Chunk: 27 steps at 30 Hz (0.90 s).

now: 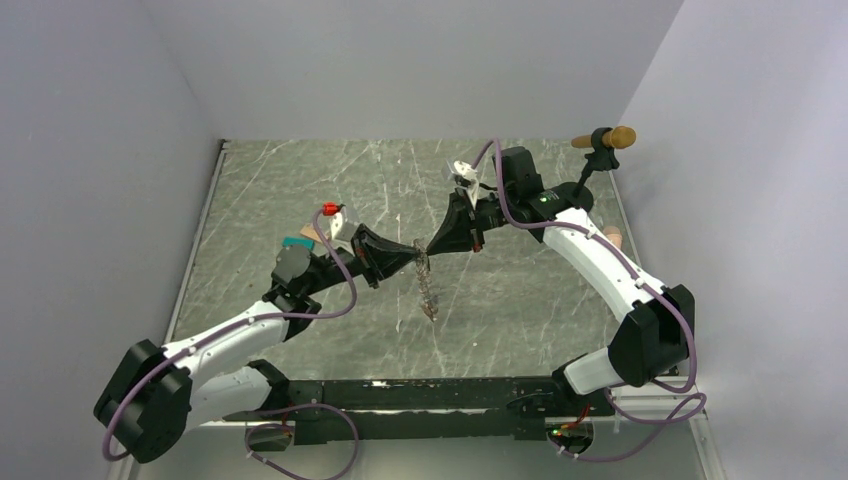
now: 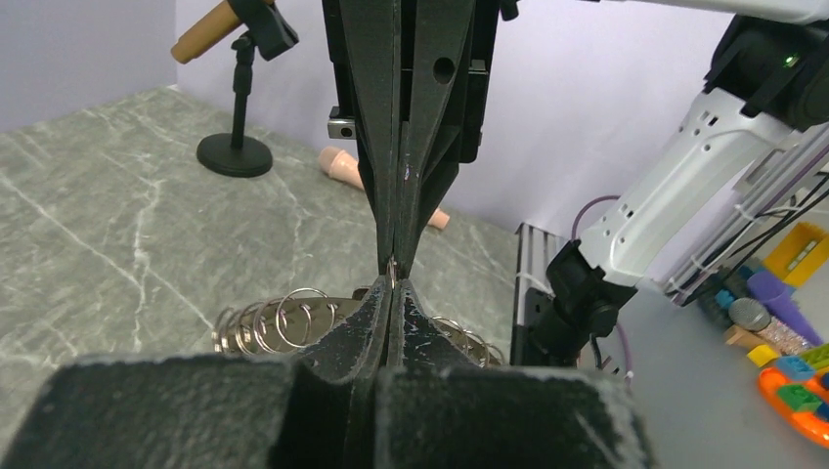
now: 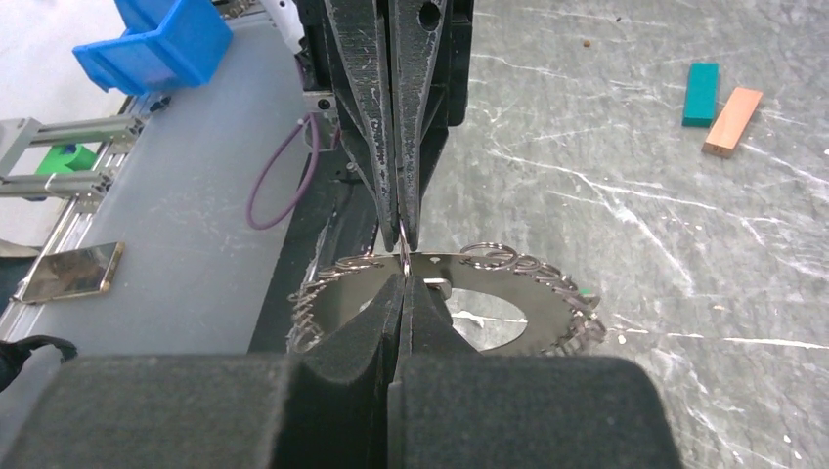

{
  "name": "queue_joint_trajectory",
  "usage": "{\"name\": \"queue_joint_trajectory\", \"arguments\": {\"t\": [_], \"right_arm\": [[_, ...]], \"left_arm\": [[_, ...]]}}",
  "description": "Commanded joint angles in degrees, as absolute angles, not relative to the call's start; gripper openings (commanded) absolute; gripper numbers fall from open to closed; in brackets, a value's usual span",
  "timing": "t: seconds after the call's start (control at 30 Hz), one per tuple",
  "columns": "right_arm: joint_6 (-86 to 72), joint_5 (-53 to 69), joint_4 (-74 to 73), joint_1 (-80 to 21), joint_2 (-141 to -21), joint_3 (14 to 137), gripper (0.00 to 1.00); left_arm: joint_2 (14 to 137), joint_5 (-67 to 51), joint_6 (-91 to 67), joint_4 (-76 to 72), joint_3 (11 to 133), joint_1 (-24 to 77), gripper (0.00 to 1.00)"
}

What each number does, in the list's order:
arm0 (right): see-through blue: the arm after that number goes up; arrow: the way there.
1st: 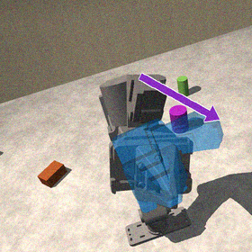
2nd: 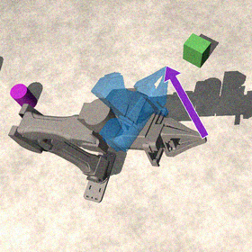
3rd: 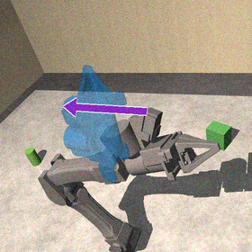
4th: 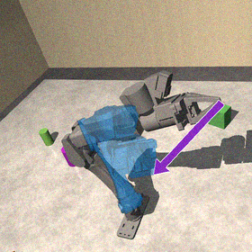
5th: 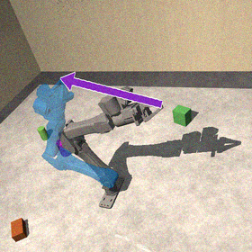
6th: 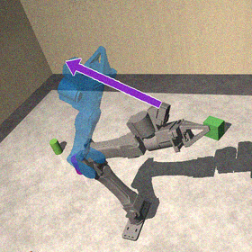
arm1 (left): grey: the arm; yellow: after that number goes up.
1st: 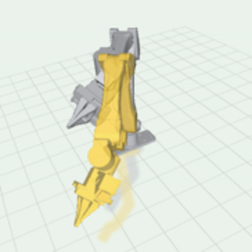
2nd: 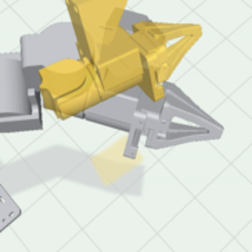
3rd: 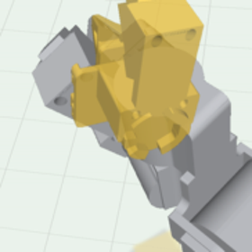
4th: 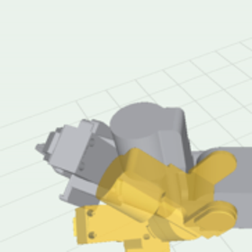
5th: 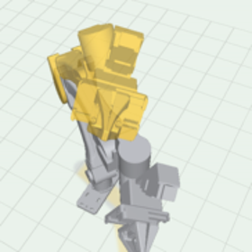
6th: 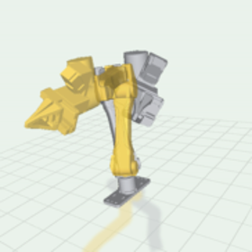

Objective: Put the keys on the keyring

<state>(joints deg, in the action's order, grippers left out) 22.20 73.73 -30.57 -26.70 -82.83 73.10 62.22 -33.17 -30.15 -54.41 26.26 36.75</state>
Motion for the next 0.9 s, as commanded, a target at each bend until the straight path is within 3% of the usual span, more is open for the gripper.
{"name": "queue_joint_trajectory", "arguments": {"t": [0.0,0.87], "right_arm": [[24.3,73.9,-31.5,-27.2,-81.7,75.1,0.00],[26.1,73.7,-32.8,-28.1,-81.8,75.1,0.00]], "left_arm": [[58.7,-35.3,-22.6,-43.1,31.3,37.2,0.00],[59.4,-40.0,-10.9,-20.8,41.0,37.3,0.00]]}}
